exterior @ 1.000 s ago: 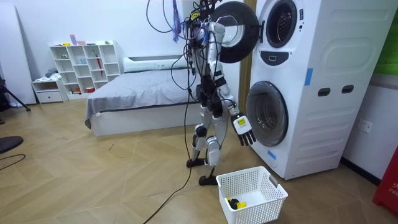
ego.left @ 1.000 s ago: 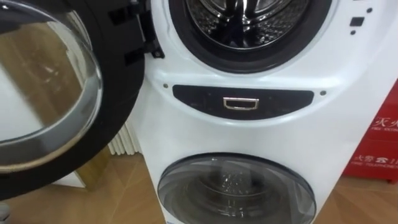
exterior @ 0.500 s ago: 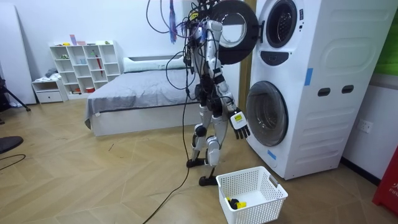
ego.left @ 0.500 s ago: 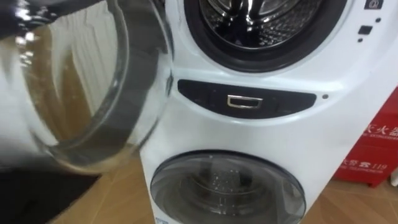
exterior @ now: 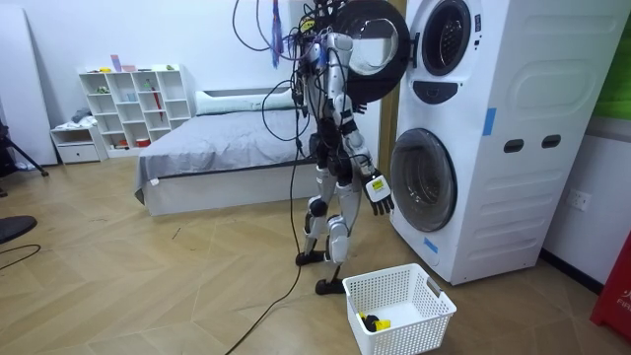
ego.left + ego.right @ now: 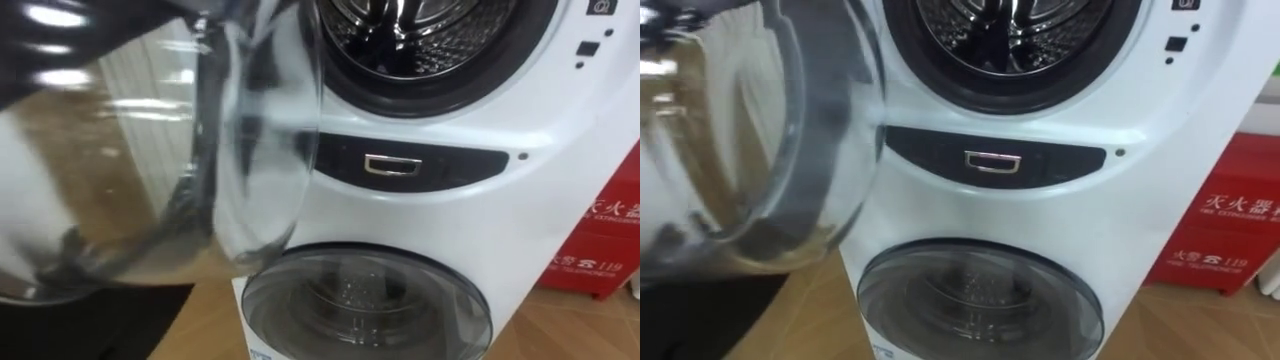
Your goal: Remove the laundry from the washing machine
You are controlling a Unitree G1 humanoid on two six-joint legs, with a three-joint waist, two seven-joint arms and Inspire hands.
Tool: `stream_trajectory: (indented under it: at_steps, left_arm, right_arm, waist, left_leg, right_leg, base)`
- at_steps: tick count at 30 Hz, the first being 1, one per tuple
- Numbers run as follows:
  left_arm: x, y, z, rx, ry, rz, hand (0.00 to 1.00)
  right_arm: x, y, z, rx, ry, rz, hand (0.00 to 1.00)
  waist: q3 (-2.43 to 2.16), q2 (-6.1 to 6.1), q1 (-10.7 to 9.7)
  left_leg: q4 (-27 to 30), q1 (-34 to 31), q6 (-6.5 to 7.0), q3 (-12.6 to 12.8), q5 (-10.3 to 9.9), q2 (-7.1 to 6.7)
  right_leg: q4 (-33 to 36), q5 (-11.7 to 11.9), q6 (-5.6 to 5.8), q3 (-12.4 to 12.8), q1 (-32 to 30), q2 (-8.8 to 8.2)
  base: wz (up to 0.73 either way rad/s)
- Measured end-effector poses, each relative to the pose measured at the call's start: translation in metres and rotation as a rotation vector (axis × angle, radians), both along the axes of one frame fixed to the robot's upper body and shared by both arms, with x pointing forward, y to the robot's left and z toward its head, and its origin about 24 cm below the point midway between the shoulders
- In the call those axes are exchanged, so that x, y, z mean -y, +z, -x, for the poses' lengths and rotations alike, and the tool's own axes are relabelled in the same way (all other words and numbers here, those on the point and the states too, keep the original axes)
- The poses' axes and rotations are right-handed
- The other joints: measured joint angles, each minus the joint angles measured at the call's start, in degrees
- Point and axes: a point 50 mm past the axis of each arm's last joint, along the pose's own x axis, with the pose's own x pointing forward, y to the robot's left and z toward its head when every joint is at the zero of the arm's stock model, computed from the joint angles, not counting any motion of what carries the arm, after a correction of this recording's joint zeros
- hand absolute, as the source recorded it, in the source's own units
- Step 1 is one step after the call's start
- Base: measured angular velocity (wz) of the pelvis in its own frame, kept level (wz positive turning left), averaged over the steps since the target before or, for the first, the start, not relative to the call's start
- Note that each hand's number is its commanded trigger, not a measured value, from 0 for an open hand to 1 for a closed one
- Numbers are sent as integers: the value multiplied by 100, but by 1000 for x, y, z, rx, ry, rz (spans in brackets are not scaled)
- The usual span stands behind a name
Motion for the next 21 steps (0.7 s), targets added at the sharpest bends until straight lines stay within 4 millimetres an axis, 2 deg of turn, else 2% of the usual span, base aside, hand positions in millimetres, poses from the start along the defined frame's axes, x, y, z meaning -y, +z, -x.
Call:
stream_trajectory:
  at_steps: [5,7,8,9,12,13,15,17,19,21]
  left_arm:
    - [23,-15,0,-62,-131,20,0]
    - [27,-15,-1,-58,-169,24,0]
    - [26,-15,-3,-65,-178,16,0]
    - [23,-14,-2,-71,-173,3,0]
    - [15,-2,-6,-80,-198,-110,0]
    - [13,6,-8,-82,-225,-183,0]
    - [9,20,-12,-88,-268,-308,0]
    - [-2,44,-16,-70,-285,-474,0]
    - [-7,60,-24,-21,-270,-553,0]
    - [-6,65,-28,-4,-269,-590,0]
  right_arm:
    - [-1,0,1,-3,-1,-9,0]
    - [-1,0,1,0,-12,-12,0]
    - [-1,0,2,1,-25,-13,0]
    - [0,0,1,3,-26,-12,0]
    - [2,0,1,3,-41,-10,0]
    - [2,0,-1,2,-41,-11,0]
    - [2,0,-5,9,-43,-12,0]
    - [3,0,-6,11,-51,-15,0]
    - [3,0,-8,11,-51,-13,0]
    - [0,-1,-12,6,-35,-19,0]
  waist:
    - [-2,49,-193]
    - [-5,52,-242]
    - [-27,76,-274]
    - [-29,86,-303]
    - [1,83,-342]
    - [25,52,-370]
    - [33,32,-435]
    - [54,56,-485]
    - [72,86,-488]
    - [77,126,-514]
  left_leg:
    - [-53,79,-2,96,1,34]
    - [-41,106,-2,181,1,47]
    - [-43,135,-3,212,2,57]
    - [-41,141,-4,229,2,63]
    - [-3,133,-13,268,6,74]
    - [26,84,-20,257,2,76]
    - [73,-40,-33,210,-7,83]
    - [91,-52,-46,185,-15,102]
    - [97,-75,-45,153,-14,98]
    - [97,-91,-45,138,-12,90]
  right_leg:
    - [-10,0,0,68,-2,37]
    - [-11,1,-2,146,-8,52]
    - [-8,0,-4,182,-2,65]
    - [-5,-1,-7,188,-3,69]
    - [-6,15,-39,236,-16,84]
    - [-10,23,-48,230,-40,86]
    - [-23,61,-56,192,-116,93]
    - [-108,130,-68,192,-109,129]
    - [-108,135,-67,168,-111,120]
    - [-111,135,-66,160,-110,111]
  base:
    - [-9]
    - [-21]
    - [-17]
    - [-14]
    - [-7]
    - [6]
    - [10]
    - [5]
    - [7]
    - [8]
